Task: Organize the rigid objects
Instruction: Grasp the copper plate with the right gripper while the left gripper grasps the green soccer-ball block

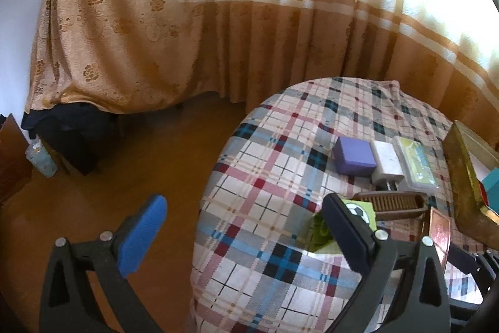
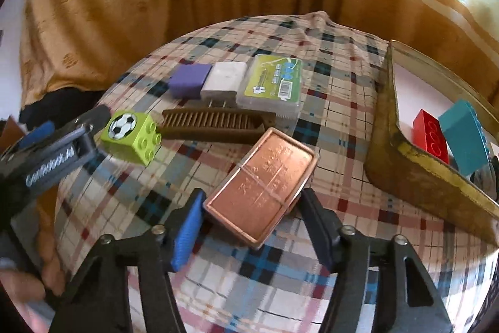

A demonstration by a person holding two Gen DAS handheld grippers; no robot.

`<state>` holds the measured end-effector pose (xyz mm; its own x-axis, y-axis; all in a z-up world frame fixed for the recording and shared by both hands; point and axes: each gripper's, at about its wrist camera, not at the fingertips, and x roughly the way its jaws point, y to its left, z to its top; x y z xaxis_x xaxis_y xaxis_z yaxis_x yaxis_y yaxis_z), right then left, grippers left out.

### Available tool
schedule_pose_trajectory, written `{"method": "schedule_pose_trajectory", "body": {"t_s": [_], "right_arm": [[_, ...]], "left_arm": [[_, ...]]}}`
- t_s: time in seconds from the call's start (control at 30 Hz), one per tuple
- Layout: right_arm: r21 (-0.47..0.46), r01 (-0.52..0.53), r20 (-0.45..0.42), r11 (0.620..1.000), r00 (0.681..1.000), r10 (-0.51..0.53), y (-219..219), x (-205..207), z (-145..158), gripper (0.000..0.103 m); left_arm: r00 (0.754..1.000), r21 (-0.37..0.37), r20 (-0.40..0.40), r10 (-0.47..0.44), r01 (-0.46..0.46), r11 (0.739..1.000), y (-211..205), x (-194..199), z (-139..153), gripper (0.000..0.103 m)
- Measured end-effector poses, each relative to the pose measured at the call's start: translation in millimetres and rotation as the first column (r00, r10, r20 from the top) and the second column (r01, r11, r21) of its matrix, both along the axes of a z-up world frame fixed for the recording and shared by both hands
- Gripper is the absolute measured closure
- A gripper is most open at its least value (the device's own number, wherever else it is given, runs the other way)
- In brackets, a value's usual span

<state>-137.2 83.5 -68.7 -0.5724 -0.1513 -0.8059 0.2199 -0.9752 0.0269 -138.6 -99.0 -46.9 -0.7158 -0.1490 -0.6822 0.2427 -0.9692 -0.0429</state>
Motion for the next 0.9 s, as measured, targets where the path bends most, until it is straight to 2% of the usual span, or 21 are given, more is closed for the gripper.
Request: {"method": "schedule_pose_trajectory", "body": {"t_s": [0.1, 0.23, 0.43, 0.63, 0.83, 0.9], "right_arm": [[-0.014, -0.033, -0.008, 0.999, 0.999, 0.032, 11.4, 9.2, 0.2, 0.039], [-0.088, -0.040, -0.012, 0.995, 0.999, 0.039, 27.6, 16.7, -0.9, 0.039], [-0.130, -0.024, -0.008, 0.991, 1.000, 0.024, 35.3, 16.5, -1.5, 0.039], [-0.168, -0.023, -0.006, 0.986, 1.000, 0.022, 38.8, 19.0, -1.5, 0.039], [-0.198, -0.020, -0.007, 0.980, 1.000, 0.019, 41.6, 19.7, -1.2, 0.039], [-0.198, -0.009, -0.009, 0.980, 1.000, 0.008, 43.5, 20.0, -0.8, 0.039]], "left_arm": [[0.999, 0.020, -0.006, -0.038, 0.038, 0.999, 1.3, 2.2, 1.2, 0.002], [0.994, 0.080, 0.006, -0.105, 0.104, 0.991, 12.4, 1.1, 7.4, 0.002], [0.987, 0.001, -0.003, -0.158, 0.158, 0.987, 35.5, 0.1, 14.7, 0.002], [0.978, 0.030, -0.019, -0.206, 0.207, 0.978, 40.6, 4.7, 20.9, 0.002], [0.967, -0.018, -0.015, -0.255, 0.255, 0.967, 52.6, 7.5, 25.2, 0.002], [0.962, -0.013, -0.003, -0.272, 0.272, 0.962, 56.9, 6.1, 23.6, 0.002]]}}
